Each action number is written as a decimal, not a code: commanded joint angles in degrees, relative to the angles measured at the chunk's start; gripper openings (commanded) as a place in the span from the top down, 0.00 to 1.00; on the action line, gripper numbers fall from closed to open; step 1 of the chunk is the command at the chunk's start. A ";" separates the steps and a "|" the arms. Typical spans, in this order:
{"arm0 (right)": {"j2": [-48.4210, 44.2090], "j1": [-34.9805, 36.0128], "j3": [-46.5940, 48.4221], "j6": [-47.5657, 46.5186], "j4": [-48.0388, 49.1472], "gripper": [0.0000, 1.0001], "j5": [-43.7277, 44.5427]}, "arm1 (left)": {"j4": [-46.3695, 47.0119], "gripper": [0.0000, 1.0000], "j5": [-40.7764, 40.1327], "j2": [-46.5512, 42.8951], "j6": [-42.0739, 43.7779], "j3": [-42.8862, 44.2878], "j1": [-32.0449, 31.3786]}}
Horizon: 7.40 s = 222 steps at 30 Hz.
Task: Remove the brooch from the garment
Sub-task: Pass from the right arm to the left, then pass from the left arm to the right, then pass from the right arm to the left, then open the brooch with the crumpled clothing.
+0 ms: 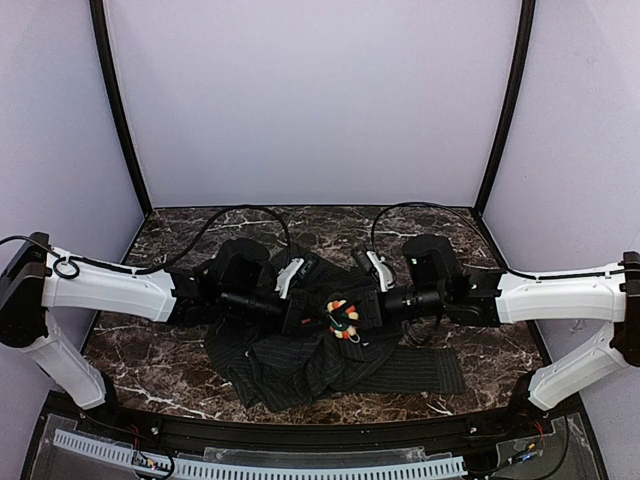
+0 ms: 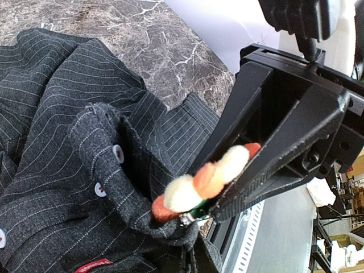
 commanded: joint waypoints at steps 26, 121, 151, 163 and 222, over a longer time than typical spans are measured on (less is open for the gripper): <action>-4.08 4.66 -3.40 3.26 10.76 1.00 25.35 | 5.22 0.99 3.43 4.95 -4.64 3.11 -2.88; -5.04 7.06 -0.39 -3.99 2.14 0.60 12.85 | 7.11 0.99 -5.14 -7.36 -10.52 -2.25 -1.96; -9.23 4.61 -8.40 4.12 17.24 1.00 4.42 | 19.88 0.65 1.10 -8.03 -10.00 -8.24 -2.02; -10.69 2.41 -12.20 7.88 30.91 1.00 -2.83 | 25.34 0.39 9.51 -5.08 -11.36 -7.91 -2.66; -5.26 1.93 -9.80 9.08 23.34 0.97 -0.76 | 19.00 0.94 -1.31 -6.80 -9.70 -7.99 -2.91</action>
